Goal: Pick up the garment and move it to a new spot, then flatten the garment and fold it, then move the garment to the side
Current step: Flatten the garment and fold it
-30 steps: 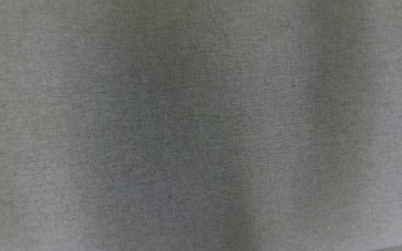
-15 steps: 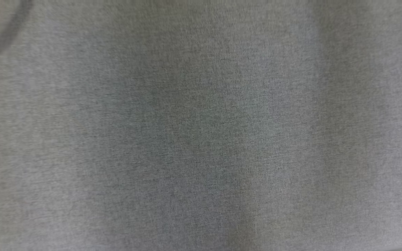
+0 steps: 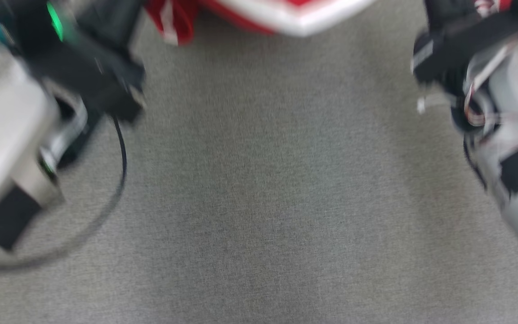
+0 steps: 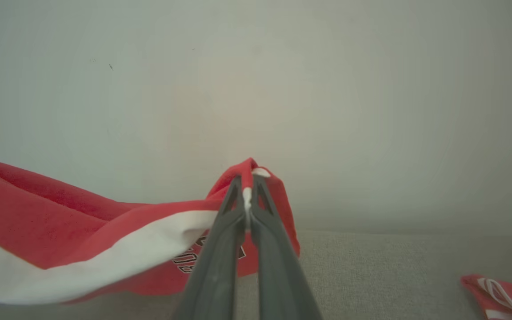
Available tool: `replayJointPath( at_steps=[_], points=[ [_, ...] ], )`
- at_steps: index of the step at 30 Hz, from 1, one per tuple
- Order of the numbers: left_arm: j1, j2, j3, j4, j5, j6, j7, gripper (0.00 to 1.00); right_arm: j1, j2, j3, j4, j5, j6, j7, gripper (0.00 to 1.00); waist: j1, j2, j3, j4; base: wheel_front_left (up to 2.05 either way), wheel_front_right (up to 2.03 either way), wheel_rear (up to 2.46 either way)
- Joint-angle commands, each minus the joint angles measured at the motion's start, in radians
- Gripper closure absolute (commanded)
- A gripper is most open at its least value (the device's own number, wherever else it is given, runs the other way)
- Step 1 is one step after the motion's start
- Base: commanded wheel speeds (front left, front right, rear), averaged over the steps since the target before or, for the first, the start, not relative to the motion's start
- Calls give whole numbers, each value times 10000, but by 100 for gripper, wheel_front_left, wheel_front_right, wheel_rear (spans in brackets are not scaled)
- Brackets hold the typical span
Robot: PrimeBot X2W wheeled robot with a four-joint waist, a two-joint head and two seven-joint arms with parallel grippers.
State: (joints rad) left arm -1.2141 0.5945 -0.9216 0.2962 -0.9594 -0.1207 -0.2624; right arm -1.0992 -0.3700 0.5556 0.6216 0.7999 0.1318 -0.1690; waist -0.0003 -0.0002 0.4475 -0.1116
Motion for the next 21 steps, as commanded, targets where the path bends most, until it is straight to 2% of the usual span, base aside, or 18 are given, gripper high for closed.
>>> replayJointPath(
  at_steps=[1, 9, 15, 21],
  points=[
    [539, -106, 146, -165, 158, 35, -28, 100, 439, -121, -1, -181, 51, -30, -36, 100, 3, 2, -686, 24, 0, 0, 0],
    [4052, -709, 650, -1034, 1144, 97, -29, 100, 3600, -733, -557, -1733, 67, -30, 142, 100, 3, 2, -1452, 105, 0, 0, 0],
    [5881, -1292, 220, -914, 1849, -23, -28, 100, 5804, -879, -1752, -2562, -59, -30, 408, 100, 3, 2, -1893, 243, 0, 0, 0],
    [6998, -1492, -241, -616, 2083, -67, -28, 100, 7569, -716, -2769, -3219, -425, -30, 782, 100, 3, 2, -2230, 357, 0, 0, 0]
  ],
)
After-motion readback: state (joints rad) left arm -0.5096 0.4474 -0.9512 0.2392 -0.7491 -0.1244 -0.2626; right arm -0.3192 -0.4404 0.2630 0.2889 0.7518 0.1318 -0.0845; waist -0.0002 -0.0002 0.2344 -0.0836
